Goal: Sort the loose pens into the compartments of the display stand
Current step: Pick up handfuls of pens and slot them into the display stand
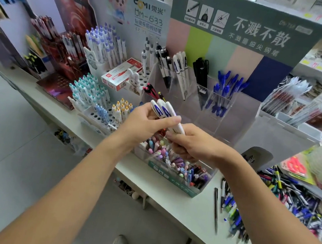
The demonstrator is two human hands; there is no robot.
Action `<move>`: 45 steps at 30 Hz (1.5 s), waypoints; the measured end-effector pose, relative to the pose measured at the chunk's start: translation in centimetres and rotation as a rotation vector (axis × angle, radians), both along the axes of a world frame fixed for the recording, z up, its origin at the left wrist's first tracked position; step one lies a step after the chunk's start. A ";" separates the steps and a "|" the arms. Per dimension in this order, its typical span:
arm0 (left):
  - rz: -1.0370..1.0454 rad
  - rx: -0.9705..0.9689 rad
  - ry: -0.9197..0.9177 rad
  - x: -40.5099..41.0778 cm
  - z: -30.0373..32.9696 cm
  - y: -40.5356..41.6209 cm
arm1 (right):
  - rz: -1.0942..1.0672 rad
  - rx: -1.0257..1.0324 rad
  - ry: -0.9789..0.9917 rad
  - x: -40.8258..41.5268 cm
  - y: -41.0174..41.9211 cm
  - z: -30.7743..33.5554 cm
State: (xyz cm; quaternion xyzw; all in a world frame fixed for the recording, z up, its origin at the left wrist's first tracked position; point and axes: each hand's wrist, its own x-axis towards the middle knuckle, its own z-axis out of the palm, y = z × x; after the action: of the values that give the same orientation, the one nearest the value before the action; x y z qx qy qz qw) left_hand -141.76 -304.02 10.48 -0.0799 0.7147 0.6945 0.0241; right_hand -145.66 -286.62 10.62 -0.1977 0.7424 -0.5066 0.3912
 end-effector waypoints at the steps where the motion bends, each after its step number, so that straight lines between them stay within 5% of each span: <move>1: 0.027 0.010 -0.018 -0.4 -0.2 0.5 | -0.024 -0.007 0.021 0.2 -0.5 0.0; 4: 0.117 0.139 -0.057 -0.9 -1.5 2.2 | -0.080 -0.037 0.093 0.9 -1.9 -0.6; 8: 0.091 -0.049 -0.018 -0.2 -2.9 2.3 | 0.045 0.028 0.152 0.8 -1.1 -0.8; 12: 0.103 -0.033 0.017 0.0 -2.7 2.0 | 0.199 0.162 0.195 -0.1 0.2 1.5; 15: 0.092 -0.006 0.059 -0.5 -2.2 0.8 | -0.019 0.331 0.589 -1.9 1.7 3.3; 17: -0.016 -0.205 0.105 -0.7 -2.4 -0.4 | -0.263 0.176 0.667 -2.7 2.0 4.3; 19: -0.121 -0.390 0.169 -0.8 -2.3 -0.8 | -0.207 0.056 0.566 -2.6 0.9 5.0; 22: -0.158 -0.490 0.188 -1.3 -1.5 0.1 | -0.054 0.226 0.726 -2.2 -1.7 3.7; 25: -0.074 -0.618 0.187 -1.7 -1.2 0.5 | -0.173 0.273 0.882 -2.9 -2.5 2.2; 30: -0.048 -0.759 0.161 -2.2 -2.0 -0.6 | -0.503 0.093 0.677 -4.3 -1.2 0.4; 40: 0.081 -0.923 0.192 -4.3 -0.6 0.6 | -0.621 -0.186 0.373 -4.3 -1.7 1.0; 45: -0.048 -0.795 0.169 -4.7 -0.4 -1.1 | -0.701 -0.201 0.309 -5.2 -0.2 1.8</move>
State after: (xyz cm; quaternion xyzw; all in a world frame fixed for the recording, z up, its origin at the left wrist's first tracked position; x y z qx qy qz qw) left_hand -146.48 -305.12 10.05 -0.0091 0.9286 0.3674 -0.0514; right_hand -150.87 -286.84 12.42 -0.0433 0.7616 -0.6441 0.0568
